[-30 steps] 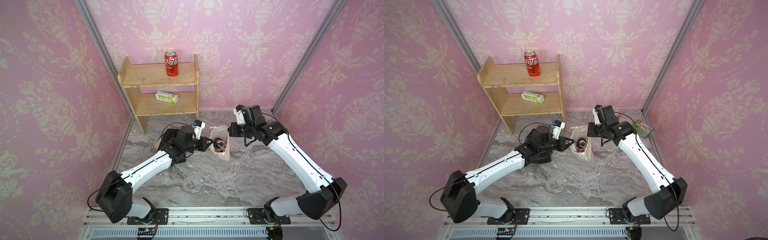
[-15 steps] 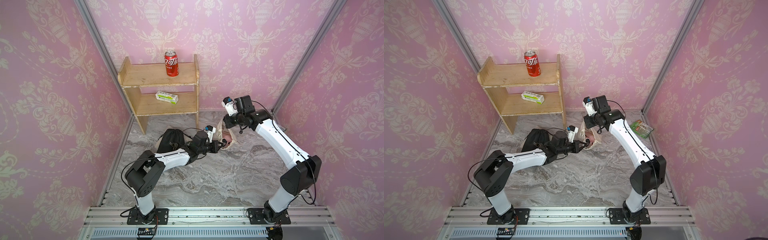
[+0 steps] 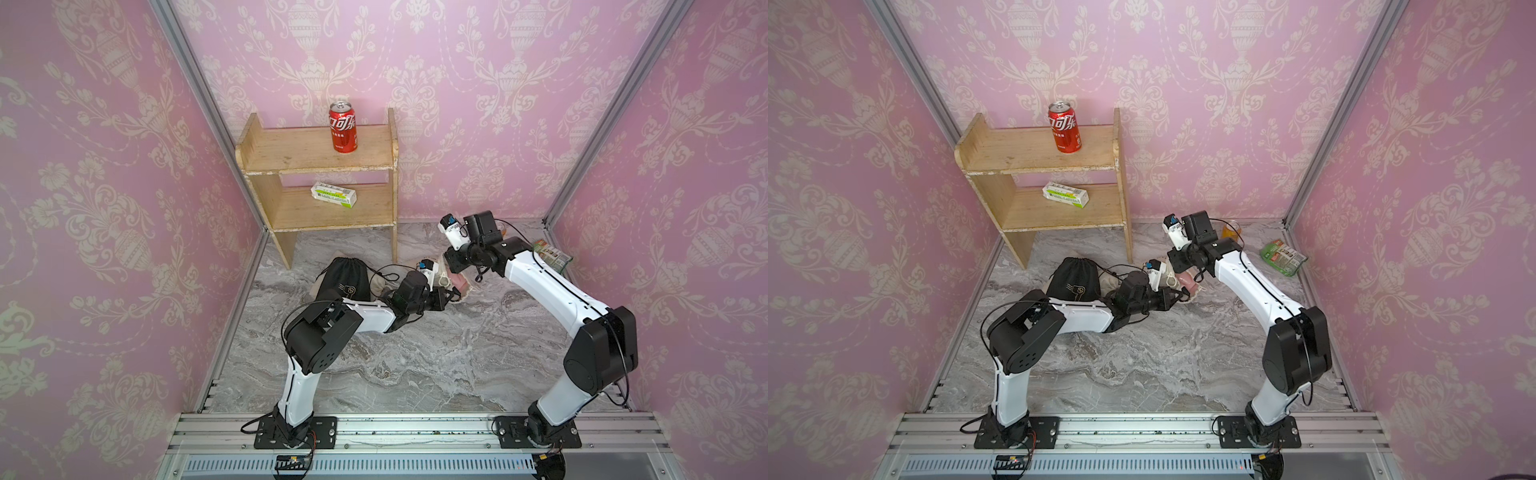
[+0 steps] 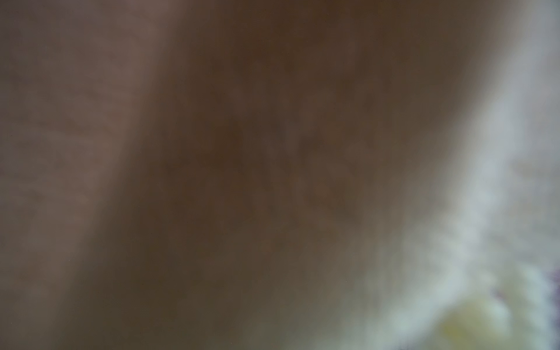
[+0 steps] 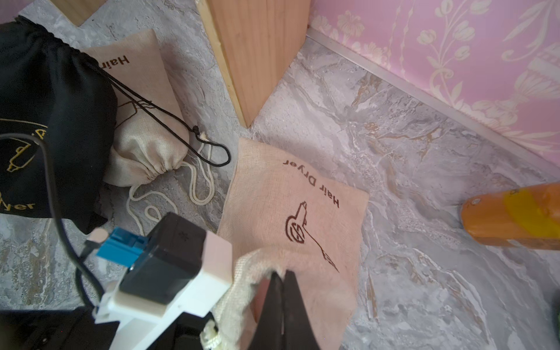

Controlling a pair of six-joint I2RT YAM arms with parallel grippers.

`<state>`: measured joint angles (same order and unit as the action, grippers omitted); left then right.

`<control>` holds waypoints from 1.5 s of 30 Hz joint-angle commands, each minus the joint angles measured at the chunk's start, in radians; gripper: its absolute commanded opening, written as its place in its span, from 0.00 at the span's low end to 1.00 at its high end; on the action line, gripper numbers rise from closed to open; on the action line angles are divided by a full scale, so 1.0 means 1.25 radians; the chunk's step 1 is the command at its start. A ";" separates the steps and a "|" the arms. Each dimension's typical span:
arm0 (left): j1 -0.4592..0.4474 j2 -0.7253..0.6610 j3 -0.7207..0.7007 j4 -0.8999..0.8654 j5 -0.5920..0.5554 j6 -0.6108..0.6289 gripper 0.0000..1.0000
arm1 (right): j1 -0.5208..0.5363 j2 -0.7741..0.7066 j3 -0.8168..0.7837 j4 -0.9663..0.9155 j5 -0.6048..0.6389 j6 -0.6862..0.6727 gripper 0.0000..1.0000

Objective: Pack away hair dryers
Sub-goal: Place the drawstring bag at the center of the board, then pull the drawstrings on both sides of the drawstring bag.

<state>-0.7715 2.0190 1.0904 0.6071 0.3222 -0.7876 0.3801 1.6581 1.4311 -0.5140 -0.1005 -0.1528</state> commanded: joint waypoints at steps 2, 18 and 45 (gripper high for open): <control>-0.002 0.015 -0.017 0.045 -0.028 -0.015 0.00 | 0.004 -0.051 -0.079 0.056 -0.022 0.050 0.00; -0.010 -0.231 -0.308 -0.030 -0.011 -0.031 0.72 | 0.019 -0.268 -0.241 0.067 -0.037 0.265 0.74; -0.019 -0.439 -0.292 -0.537 -0.139 0.420 0.72 | -0.013 -0.390 -0.380 0.069 0.015 0.541 0.73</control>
<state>-0.7952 1.4086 0.6846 -0.1081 0.1211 -0.3832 0.3794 1.2053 0.9939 -0.4484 -0.0750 0.4984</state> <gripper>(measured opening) 0.712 0.727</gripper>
